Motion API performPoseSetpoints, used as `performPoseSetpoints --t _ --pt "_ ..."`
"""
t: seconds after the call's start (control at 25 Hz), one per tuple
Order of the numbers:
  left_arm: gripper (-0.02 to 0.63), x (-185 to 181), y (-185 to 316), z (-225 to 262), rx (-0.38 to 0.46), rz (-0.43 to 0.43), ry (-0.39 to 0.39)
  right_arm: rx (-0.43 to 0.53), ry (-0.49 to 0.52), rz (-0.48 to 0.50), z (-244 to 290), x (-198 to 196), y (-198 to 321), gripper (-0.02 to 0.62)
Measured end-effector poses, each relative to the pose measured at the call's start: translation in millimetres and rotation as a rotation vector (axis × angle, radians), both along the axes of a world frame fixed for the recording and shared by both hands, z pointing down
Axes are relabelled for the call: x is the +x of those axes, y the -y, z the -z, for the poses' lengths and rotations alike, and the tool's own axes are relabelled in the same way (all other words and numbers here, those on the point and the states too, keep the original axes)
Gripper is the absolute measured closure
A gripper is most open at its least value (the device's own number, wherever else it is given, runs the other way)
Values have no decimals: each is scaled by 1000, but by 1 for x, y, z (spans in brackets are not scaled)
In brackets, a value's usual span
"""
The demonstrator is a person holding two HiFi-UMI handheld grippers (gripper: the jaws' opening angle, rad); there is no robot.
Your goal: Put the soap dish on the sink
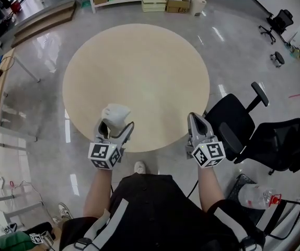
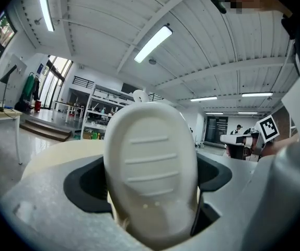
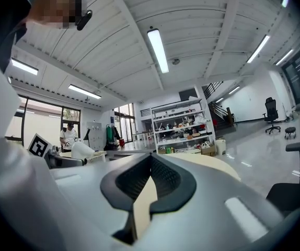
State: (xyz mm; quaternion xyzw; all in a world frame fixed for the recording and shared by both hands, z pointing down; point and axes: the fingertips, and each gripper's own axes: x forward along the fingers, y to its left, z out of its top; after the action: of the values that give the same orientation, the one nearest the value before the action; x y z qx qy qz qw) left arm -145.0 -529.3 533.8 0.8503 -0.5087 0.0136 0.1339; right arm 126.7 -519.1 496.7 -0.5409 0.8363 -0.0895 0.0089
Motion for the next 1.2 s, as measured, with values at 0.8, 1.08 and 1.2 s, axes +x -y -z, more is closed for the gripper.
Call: performPoseSetpoints --t 0.8,1.08,1.2 --pt "132 18 49 -57 -175 10 39 -140 2 44 -49 7 61 589" --pt "132 19 50 -100 -306 2 103 -220 -5 30 -83 15 66 589" --pt "132 23 49 -120 -365 -13 131 -259 -9 35 -98 14 65 589"
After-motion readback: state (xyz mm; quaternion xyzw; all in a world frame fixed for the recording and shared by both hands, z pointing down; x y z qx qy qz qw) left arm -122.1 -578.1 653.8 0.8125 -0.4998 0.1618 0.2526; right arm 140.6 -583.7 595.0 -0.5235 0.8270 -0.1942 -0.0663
